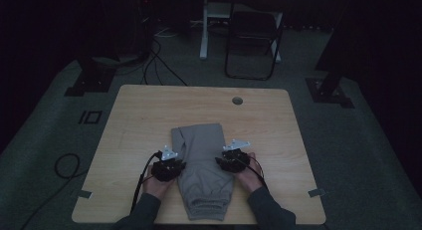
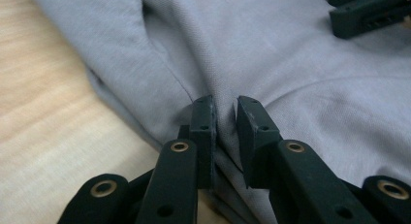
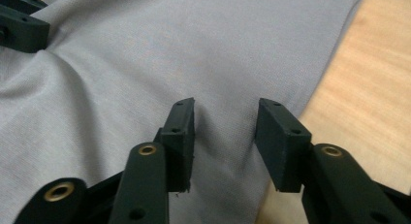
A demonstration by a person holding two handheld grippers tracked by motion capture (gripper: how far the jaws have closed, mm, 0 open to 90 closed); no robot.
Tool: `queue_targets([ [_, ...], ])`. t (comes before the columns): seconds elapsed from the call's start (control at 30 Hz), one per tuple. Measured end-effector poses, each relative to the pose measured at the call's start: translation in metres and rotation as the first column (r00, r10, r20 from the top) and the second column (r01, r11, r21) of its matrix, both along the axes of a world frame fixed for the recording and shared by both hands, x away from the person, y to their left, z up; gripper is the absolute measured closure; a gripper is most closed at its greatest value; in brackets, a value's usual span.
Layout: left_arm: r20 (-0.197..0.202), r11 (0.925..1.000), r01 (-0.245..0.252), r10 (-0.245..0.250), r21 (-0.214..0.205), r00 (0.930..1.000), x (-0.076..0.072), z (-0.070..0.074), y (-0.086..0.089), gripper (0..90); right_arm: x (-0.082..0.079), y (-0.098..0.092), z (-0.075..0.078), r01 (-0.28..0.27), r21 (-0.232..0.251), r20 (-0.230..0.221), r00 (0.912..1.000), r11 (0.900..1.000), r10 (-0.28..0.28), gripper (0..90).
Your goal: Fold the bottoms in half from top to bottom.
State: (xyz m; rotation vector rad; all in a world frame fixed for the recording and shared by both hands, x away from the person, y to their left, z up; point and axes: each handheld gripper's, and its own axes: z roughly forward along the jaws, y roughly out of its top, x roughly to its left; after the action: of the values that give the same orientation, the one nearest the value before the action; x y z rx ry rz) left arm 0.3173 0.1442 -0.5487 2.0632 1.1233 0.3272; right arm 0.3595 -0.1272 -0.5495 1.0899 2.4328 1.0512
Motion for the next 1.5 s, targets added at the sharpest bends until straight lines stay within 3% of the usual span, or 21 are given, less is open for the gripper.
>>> queue_targets([
  [0.1,0.026,1.0000,-0.002,0.002,-0.004,0.9997,0.000,0.002,0.001,77.6,-0.005,0.000,0.002,-0.011,-0.009,-0.015,0.9998,0.9999,0.011,62.8],
  [0.13,0.047,0.9992,-0.038,0.038,-0.014,0.9982,0.006,0.006,0.004,77.6,-0.005,0.000,0.002,-0.012,-0.011,-0.013,0.9998,0.9999,0.012,62.9],
  [0.33,0.088,0.9916,-0.116,0.111,0.057,0.9899,0.038,0.011,-0.002,73.3,-0.004,-0.001,0.001,-0.009,0.006,-0.015,0.9998,0.9999,0.009,63.7],
  [0.37,0.100,0.9882,-0.130,0.122,0.082,0.9876,0.044,0.011,-0.004,73.3,-0.004,-0.001,0.001,-0.009,0.006,-0.015,0.9998,0.9999,0.009,63.7],
  [0.4,0.101,0.9784,-0.156,0.143,0.135,0.9846,0.056,0.009,-0.008,65.9,-0.004,-0.001,0.000,-0.012,0.003,-0.010,0.9999,0.9999,0.012,63.8],
  [0.43,0.101,0.9784,-0.156,0.143,0.135,0.9846,0.056,0.009,-0.008,62.7,-0.004,-0.001,0.000,-0.012,0.005,-0.009,0.9999,0.9999,0.012,63.8],
  [0.5,0.108,0.9691,-0.174,0.157,0.175,0.9817,0.064,0.006,-0.011,59.9,-0.004,-0.002,0.000,-0.011,0.012,-0.008,0.9999,0.9999,0.011,64.0],
  [0.53,0.129,0.9573,-0.197,0.172,0.212,0.9766,0.068,0.003,-0.012,60.0,-0.004,-0.002,0.000,-0.012,0.013,-0.006,0.9999,0.9998,0.012,64.2],
  [0.63,0.131,0.9538,-0.220,0.196,0.205,0.9719,0.068,0.004,-0.007,77.0,-0.004,-0.003,0.000,-0.011,0.019,-0.009,0.9999,0.9998,0.012,65.5],
  [0.7,0.137,0.9492,-0.247,0.223,0.195,0.9652,0.066,0.006,-0.001,81.1,-0.003,-0.004,0.000,-0.009,0.021,-0.012,0.9999,0.9997,0.010,66.5],
  [0.73,0.140,0.9422,-0.282,0.259,0.181,0.9556,0.061,0.008,0.007,81.4,-0.003,-0.004,-0.001,-0.009,0.022,-0.011,0.9999,0.9997,0.010,67.0],
  [0.77,0.140,0.9422,-0.282,0.259,0.181,0.9556,0.061,0.008,0.007,81.4,-0.003,-0.004,-0.001,-0.009,0.022,-0.011,0.9999,0.9997,0.010,67.0],
  [0.87,0.108,0.9297,-0.342,0.330,0.135,0.9379,0.056,0.006,0.027,79.1,-0.003,-0.004,-0.001,-0.008,0.019,-0.009,0.9999,0.9998,0.008,67.4],
  [0.97,0.108,0.9262,-0.349,0.336,0.143,0.9356,0.056,0.007,0.029,73.5,-0.003,-0.004,0.000,-0.008,0.017,-0.009,0.9999,0.9998,0.008,67.4],
  [1.07,0.127,0.9319,-0.344,0.330,0.114,0.9353,0.061,0.014,0.026,67.2,-0.003,-0.003,0.000,-0.006,0.015,-0.012,0.9999,0.9999,0.007,67.3],
  [1.1,0.136,0.9345,-0.340,0.326,0.104,0.9356,0.064,0.018,0.025,66.7,-0.003,-0.003,0.000,-0.007,0.012,-0.011,0.9999,0.9999,0.007,67.4],
  [1.23,0.162,0.9308,-0.348,0.328,0.113,0.9307,0.084,0.029,0.018,67.3,-0.003,-0.003,0.000,-0.007,0.015,-0.013,0.9999,0.9999,0.007,67.4],
  [1.27,0.153,0.9321,-0.342,0.323,0.119,0.9338,0.090,0.030,0.017,67.3,-0.003,-0.003,0.000,-0.007,0.015,-0.013,0.9999,0.9999,0.007,67.4],
  [1.3,0.127,0.9395,-0.318,0.303,0.127,0.9446,0.103,0.028,0.014,67.3,-0.003,-0.003,0.000,-0.007,0.016,-0.013,0.9999,0.9998,0.008,67.3],
  [1.33,0.115,0.9398,-0.311,0.296,0.142,0.9481,0.109,0.027,0.012,67.2,-0.003,-0.003,0.000,-0.007,0.016,-0.013,0.9999,0.9998,0.008,67.4],
  [1.5,0.072,0.9422,-0.299,0.291,0.152,0.9541,0.123,0.017,0.008,67.8,-0.003,-0.004,0.000,-0.007,0.017,-0.013,0.9999,0.9998,0.008,67.4],
])
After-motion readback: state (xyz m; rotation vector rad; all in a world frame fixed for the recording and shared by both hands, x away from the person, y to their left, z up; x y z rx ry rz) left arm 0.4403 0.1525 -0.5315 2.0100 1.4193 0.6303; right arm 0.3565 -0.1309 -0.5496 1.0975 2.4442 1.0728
